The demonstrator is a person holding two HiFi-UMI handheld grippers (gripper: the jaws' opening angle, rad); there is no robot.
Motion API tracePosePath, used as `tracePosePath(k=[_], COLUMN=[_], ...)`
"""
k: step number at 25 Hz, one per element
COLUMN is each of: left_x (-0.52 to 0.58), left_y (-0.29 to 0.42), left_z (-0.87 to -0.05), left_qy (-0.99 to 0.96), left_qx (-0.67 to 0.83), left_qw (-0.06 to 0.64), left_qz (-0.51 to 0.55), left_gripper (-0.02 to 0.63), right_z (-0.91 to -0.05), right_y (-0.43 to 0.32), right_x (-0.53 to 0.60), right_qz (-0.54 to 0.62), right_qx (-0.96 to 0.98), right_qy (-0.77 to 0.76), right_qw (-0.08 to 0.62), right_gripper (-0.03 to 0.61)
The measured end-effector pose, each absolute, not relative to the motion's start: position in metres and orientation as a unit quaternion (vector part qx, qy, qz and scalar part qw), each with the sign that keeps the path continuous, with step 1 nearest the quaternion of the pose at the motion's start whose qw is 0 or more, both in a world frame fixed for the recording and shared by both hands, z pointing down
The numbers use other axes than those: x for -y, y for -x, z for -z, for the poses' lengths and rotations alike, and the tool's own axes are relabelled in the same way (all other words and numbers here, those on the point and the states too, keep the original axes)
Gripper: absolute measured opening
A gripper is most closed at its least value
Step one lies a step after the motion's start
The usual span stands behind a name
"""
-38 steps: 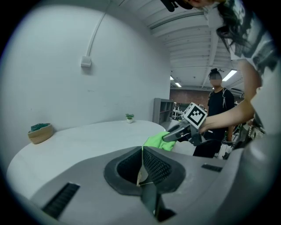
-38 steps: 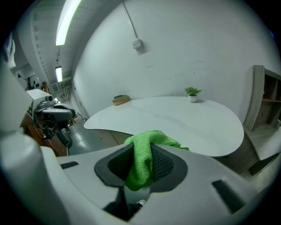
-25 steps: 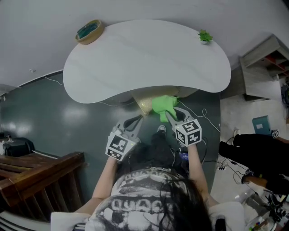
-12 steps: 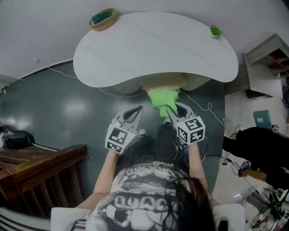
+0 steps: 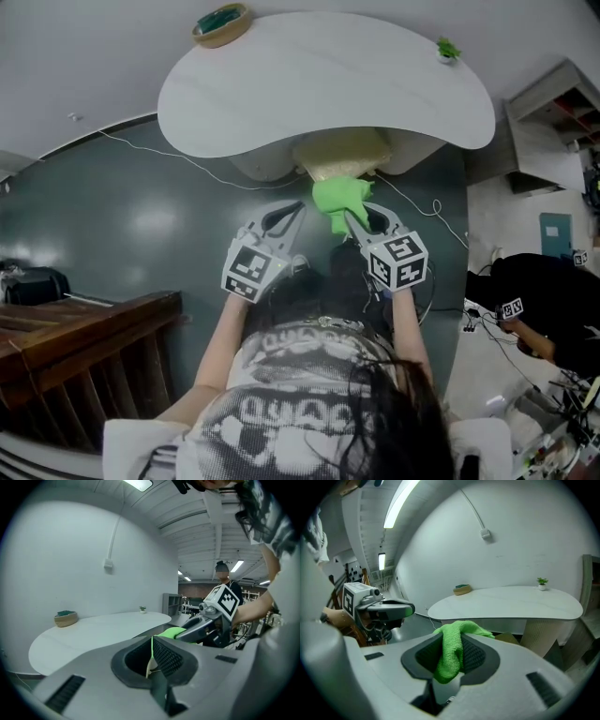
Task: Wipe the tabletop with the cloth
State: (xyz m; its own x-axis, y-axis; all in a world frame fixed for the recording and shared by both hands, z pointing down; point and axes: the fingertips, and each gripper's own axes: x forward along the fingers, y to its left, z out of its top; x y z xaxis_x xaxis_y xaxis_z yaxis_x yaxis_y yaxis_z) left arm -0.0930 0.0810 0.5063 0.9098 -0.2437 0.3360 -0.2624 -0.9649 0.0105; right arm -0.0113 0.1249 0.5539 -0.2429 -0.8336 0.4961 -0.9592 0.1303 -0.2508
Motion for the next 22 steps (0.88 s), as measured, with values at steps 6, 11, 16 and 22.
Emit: tracePosePath(k=[6, 11, 16, 22], left_x=[-0.089, -0.094, -0.098, -0.102], left_y=[0.097, 0.100, 0.101, 0.101], left_z=[-0.502, -0.503, -0.503, -0.503], left_qy=[-0.979, -0.979, -0.980, -0.980], left_qx=[0.124, 0.121, 0.121, 0.122], left_qw=[0.020, 0.019, 0.019, 0.018], left_qz=[-0.163, -0.161, -0.158, -0.158], left_gripper=[0.009, 0.009, 0.009, 0.009], right_z=[-0.552, -0.554, -0.556, -0.556], right_y=[0.020, 0.029, 0.036, 0.041], right_x=[-0.136, -0.143, -0.146, -0.153], right_qz=[-0.264, -0.261, -0.255, -0.252], right_qx=[0.741, 0.744, 0.749, 0.753], right_qy=[-0.606, -0.602, -0.595, -0.589], right_qw=[0.116, 0.128, 0.143, 0.148], right_gripper=[0.095, 0.094, 0.094, 0.094])
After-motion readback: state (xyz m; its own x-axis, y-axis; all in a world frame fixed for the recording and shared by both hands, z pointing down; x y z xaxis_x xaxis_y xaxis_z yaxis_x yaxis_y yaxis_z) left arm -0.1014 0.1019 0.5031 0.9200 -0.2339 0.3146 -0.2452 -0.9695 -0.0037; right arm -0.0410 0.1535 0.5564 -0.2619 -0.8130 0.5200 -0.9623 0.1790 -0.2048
